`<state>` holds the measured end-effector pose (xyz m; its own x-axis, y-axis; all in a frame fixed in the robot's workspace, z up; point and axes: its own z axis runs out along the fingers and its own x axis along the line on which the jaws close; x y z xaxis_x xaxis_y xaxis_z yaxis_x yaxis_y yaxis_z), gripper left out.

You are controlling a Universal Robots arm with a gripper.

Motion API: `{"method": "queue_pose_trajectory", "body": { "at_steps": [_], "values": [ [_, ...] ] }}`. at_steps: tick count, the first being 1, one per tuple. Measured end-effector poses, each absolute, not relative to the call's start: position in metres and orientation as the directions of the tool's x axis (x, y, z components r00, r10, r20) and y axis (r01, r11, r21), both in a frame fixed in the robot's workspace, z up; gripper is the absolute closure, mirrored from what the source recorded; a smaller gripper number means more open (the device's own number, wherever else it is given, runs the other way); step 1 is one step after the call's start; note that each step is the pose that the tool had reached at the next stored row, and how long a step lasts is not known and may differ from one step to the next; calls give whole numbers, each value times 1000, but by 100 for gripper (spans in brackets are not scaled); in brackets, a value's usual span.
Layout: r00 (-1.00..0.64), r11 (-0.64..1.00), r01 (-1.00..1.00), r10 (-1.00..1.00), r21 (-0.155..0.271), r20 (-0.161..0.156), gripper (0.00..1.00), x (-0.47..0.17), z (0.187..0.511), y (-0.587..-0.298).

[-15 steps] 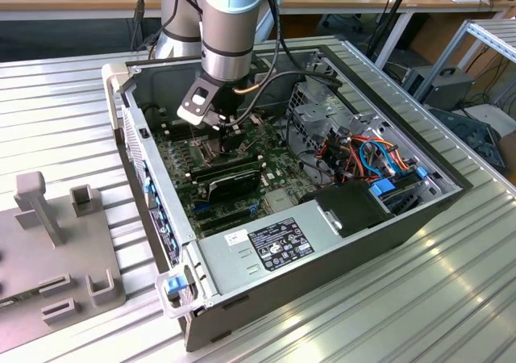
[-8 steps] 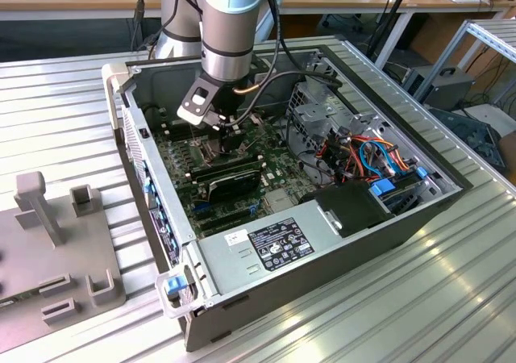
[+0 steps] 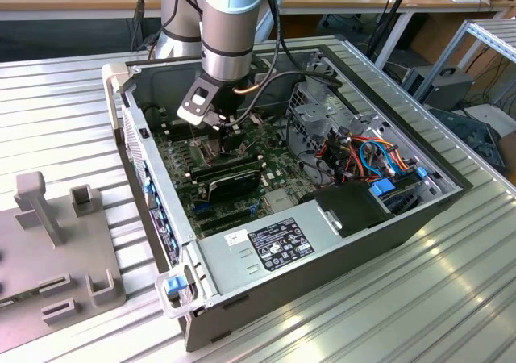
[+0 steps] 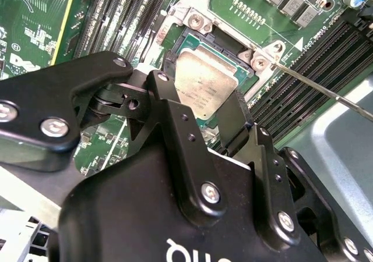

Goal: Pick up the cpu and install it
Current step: 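Place the cpu into insertion slot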

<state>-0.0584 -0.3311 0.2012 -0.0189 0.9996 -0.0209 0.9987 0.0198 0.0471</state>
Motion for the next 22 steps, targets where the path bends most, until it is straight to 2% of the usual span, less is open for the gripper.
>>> {"method": "queue_pose_trajectory", "body": {
  "at_steps": [22],
  "values": [
    [-24,25,999,1000,47,-21,47,-58,201,-331]
  ]
}}
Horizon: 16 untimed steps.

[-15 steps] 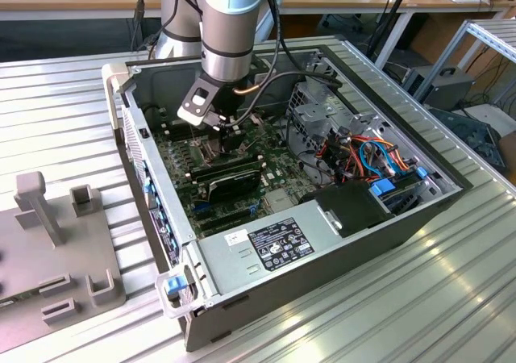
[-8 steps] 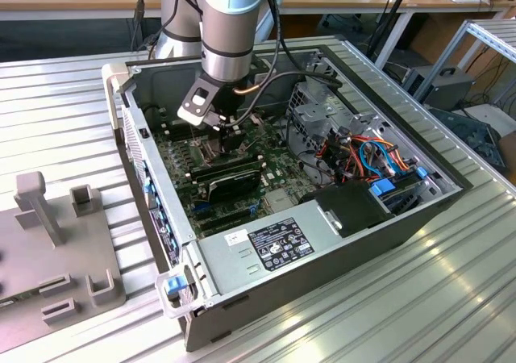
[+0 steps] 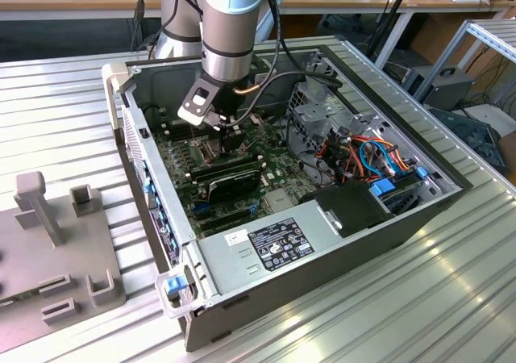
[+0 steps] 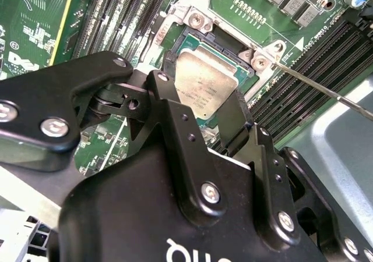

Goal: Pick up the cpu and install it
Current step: 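Place the cpu into insertion slot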

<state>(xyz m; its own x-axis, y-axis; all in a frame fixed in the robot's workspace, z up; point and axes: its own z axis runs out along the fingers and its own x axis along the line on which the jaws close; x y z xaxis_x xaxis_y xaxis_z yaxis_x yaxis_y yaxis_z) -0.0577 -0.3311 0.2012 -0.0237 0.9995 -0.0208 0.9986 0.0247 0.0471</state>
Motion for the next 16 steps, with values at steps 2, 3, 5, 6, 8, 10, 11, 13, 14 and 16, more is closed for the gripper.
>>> {"method": "queue_pose_trajectory", "body": {
  "at_steps": [2,3,5,6,8,10,11,13,14,16],
  "values": [
    [-23,24,999,1000,47,-21,47,-58,201,-331],
    [-20,21,999,1000,47,-21,47,-58,201,-331],
    [-18,19,999,1000,47,-21,47,-58,201,-331],
    [-18,19,999,1000,47,-21,47,-58,201,-331],
    [-18,19,999,1000,47,-21,47,-58,201,-331],
    [-18,19,999,1000,47,-21,47,-58,201,-331],
    [-18,19,999,1000,47,-21,47,-58,201,-331],
    [-18,19,999,1000,47,-21,46,-58,201,-331],
    [-18,19,999,1000,47,-21,40,-58,201,-331],
    [-18,19,999,1000,47,-21,40,-58,201,-331]
  ]
}}
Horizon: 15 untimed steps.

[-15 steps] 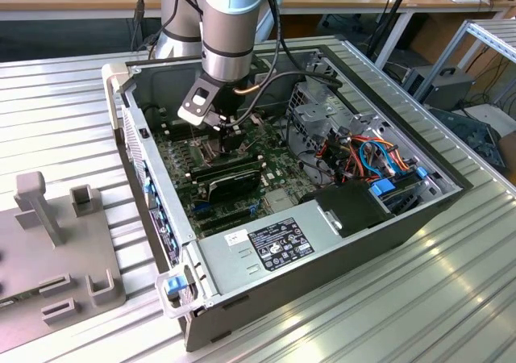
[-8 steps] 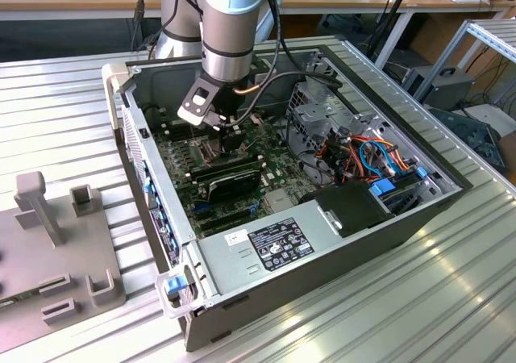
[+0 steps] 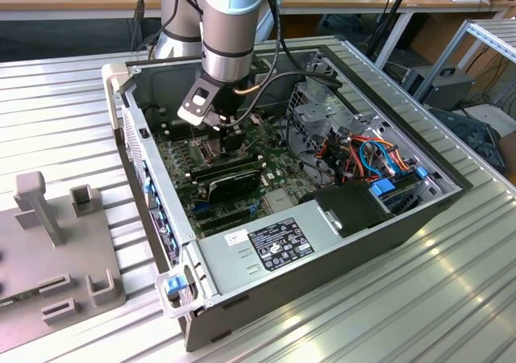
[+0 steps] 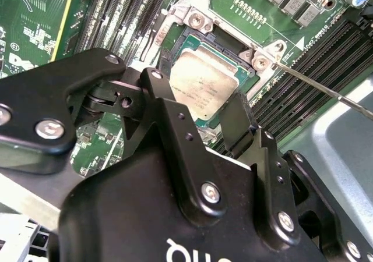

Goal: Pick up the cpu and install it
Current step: 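Place the cpu into insertion slot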

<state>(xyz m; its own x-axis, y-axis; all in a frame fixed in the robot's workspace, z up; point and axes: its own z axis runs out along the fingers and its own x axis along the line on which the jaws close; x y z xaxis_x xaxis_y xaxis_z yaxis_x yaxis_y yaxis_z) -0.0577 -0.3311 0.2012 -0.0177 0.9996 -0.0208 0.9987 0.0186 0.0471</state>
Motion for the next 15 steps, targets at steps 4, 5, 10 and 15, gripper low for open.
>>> {"method": "queue_pose_trajectory", "body": {
  "at_steps": [4,5,10,15],
  "values": [
    [-18,19,999,1000,47,-22,40,-58,206,-331],
    [-18,19,999,1000,47,-22,40,-58,207,-331],
    [-18,19,999,1000,47,-24,40,-58,213,-331],
    [-14,15,999,1000,47,-25,40,-58,213,-331]
  ]
}}
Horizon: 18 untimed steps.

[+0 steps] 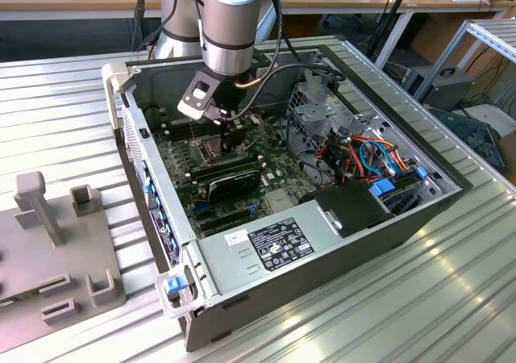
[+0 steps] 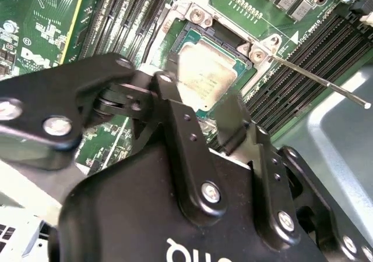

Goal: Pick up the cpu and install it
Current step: 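Place the cpu into insertion slot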

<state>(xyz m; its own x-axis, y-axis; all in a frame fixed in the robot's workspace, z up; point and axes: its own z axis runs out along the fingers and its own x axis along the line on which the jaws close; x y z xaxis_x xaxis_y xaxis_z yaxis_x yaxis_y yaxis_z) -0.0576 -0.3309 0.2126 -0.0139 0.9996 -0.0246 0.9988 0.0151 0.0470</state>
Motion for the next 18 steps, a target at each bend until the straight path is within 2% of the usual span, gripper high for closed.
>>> {"method": "queue_pose_trajectory", "body": {
  "at_steps": [1,2,18],
  "values": [
    [-13,14,999,1000,47,-25,84,-58,213,-331],
    [-12,13,999,1000,47,-24,89,-58,212,-331],
    [-12,13,999,1000,47,-25,89,-58,205,-331]
  ]
}}
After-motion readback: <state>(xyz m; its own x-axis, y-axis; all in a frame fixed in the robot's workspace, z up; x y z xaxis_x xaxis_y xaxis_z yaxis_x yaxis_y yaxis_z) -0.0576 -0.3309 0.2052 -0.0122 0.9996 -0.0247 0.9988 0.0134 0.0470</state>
